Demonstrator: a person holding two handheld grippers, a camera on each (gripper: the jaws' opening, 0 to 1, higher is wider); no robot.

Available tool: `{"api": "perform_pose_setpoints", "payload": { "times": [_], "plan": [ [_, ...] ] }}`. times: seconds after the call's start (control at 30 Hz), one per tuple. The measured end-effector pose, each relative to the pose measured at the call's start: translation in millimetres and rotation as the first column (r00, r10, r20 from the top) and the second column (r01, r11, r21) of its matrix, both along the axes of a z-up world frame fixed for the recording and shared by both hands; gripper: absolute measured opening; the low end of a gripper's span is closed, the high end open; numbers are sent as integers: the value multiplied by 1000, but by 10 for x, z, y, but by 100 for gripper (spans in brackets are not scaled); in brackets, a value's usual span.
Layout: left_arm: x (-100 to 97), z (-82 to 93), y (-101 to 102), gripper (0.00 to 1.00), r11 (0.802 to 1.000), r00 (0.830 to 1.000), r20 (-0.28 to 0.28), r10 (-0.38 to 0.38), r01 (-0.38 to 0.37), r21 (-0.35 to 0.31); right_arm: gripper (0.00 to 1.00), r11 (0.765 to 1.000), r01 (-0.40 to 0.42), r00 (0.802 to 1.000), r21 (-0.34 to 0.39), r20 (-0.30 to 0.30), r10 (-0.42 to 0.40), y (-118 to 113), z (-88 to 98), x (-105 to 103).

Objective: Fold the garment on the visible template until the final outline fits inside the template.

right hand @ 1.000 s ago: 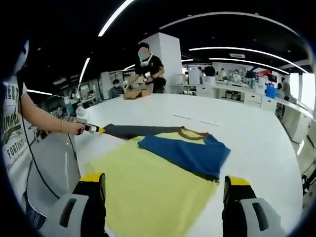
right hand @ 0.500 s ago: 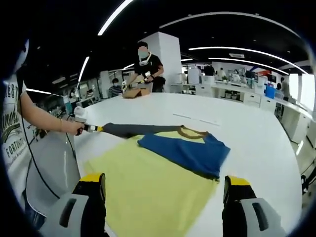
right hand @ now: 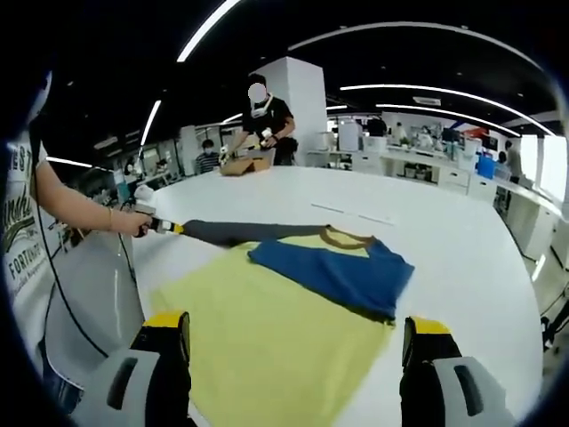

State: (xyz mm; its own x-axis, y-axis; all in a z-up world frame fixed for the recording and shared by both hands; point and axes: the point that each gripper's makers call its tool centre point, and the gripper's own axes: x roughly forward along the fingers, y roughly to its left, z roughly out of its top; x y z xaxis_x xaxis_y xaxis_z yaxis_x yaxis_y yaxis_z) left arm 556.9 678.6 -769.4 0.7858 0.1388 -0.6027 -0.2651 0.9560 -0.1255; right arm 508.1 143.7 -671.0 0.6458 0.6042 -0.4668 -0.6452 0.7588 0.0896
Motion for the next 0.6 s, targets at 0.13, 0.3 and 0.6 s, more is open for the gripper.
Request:
{"api": "perform_pose_setpoints", "payload": {
  "times": [0.13,0.3,0.6],
  "plan": [
    [25,84,-62,0,1000,1000,13,-23,23,0,99,1000,2,1000,10,8,-2,4,24,6],
    [128,299,-165,0,998,996,56,-63,63,3,99,1000,-3,1000,15,10,3,4,34,-8],
    [449,749,-418,0,991,976,177,-127,131,-15,99,999,10,1000,31,22,-11,-32,71,-4]
  ]
}}
